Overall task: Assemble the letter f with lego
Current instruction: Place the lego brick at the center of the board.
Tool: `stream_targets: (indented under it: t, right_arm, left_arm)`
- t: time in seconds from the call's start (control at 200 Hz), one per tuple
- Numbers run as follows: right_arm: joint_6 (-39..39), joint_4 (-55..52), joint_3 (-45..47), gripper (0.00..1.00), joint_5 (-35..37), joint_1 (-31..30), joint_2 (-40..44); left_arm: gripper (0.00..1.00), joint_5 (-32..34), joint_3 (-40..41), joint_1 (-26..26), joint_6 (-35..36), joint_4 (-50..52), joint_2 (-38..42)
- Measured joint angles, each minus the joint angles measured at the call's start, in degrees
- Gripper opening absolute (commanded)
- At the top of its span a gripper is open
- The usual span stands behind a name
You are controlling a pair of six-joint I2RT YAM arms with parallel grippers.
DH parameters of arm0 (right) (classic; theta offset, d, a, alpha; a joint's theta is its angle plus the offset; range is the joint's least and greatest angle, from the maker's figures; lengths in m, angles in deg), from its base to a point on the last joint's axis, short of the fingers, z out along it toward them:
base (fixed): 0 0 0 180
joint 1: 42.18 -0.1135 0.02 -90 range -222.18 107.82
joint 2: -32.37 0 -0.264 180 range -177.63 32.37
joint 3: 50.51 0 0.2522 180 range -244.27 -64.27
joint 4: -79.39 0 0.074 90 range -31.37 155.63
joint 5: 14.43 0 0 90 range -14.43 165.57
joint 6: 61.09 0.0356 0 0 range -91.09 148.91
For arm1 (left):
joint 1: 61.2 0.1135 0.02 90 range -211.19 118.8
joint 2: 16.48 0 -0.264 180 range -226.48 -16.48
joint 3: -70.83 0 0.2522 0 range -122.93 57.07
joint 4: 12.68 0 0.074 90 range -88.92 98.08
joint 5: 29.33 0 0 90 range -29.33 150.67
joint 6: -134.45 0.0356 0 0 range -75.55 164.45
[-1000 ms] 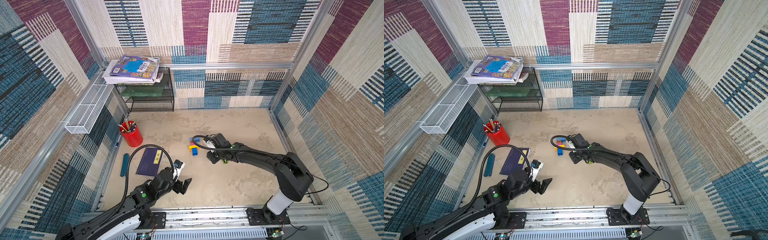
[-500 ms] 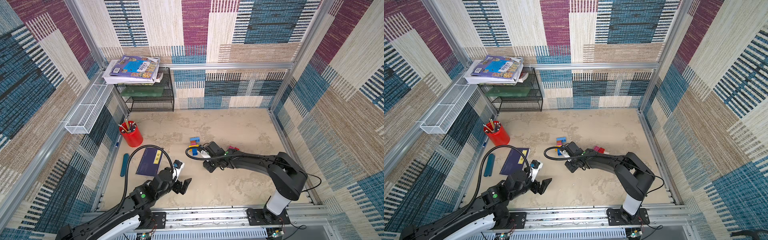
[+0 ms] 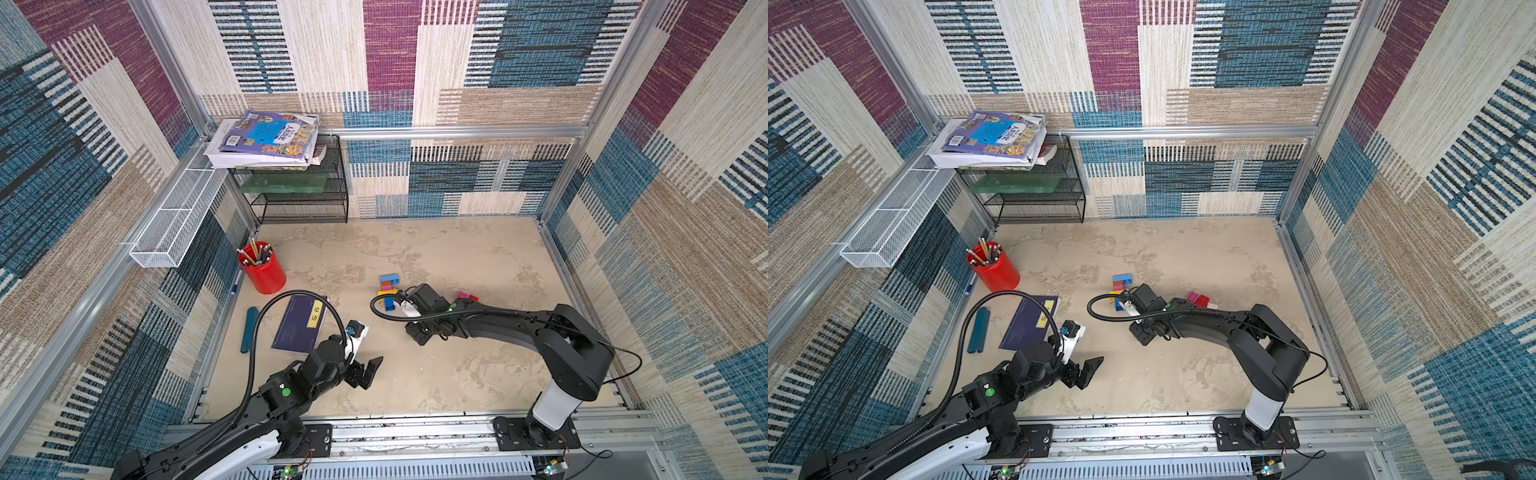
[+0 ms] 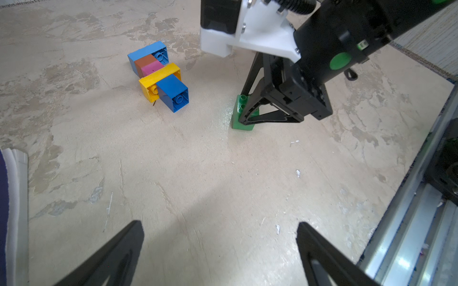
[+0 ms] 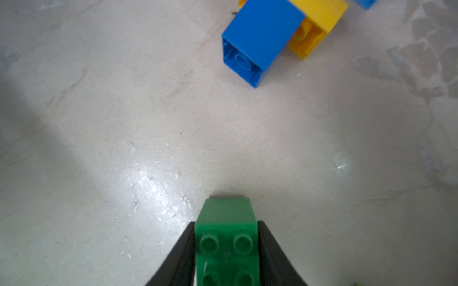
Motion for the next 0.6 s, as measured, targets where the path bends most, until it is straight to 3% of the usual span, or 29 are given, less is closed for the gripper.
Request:
stream_targets:
  t: [0.371, 0.601]
  right_arm:
    - [1.16, -0.07, 0.2, 0.52, -0.44, 3.43, 6.84]
    - [3.78, -0.79, 0.22, 0.57, 2.99, 9.46, 8.94]
  left_arm:
    - [0.99, 0.0, 0.0, 0.0, 0.0, 0.0, 0.0]
    - [0.99, -0.24, -0.13, 0.0, 0.0, 0.0, -0.5]
